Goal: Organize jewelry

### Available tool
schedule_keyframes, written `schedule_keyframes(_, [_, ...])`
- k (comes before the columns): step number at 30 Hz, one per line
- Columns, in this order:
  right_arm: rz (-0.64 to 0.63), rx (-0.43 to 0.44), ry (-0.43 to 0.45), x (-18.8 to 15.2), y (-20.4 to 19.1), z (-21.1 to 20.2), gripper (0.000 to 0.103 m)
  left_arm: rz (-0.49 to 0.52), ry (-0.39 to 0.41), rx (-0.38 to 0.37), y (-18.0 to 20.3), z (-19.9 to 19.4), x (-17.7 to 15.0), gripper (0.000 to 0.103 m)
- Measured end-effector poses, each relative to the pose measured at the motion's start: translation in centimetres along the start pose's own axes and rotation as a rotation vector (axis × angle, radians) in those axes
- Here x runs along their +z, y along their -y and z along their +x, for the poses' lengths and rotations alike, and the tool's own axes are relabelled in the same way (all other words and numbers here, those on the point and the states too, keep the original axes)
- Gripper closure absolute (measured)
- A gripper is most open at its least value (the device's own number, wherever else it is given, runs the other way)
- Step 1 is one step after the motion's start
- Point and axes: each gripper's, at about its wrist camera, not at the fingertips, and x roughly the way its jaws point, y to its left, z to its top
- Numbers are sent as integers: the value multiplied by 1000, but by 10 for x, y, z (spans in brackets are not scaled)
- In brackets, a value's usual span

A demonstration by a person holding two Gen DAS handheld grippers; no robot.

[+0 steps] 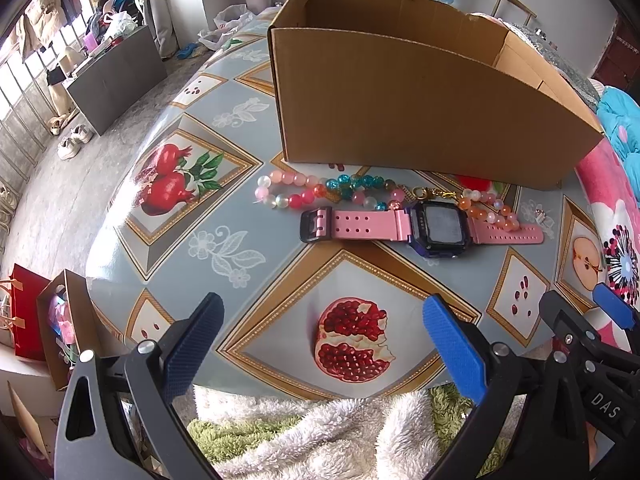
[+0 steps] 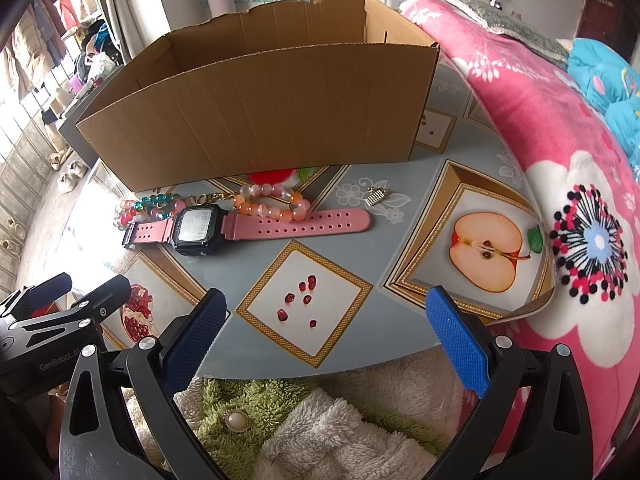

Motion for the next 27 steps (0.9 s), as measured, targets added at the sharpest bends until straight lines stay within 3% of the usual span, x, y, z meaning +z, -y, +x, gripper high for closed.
schedule_keyframes(27, [-1, 0, -3, -3, 1, -1, 7, 1, 1, 0, 3, 1, 0, 5])
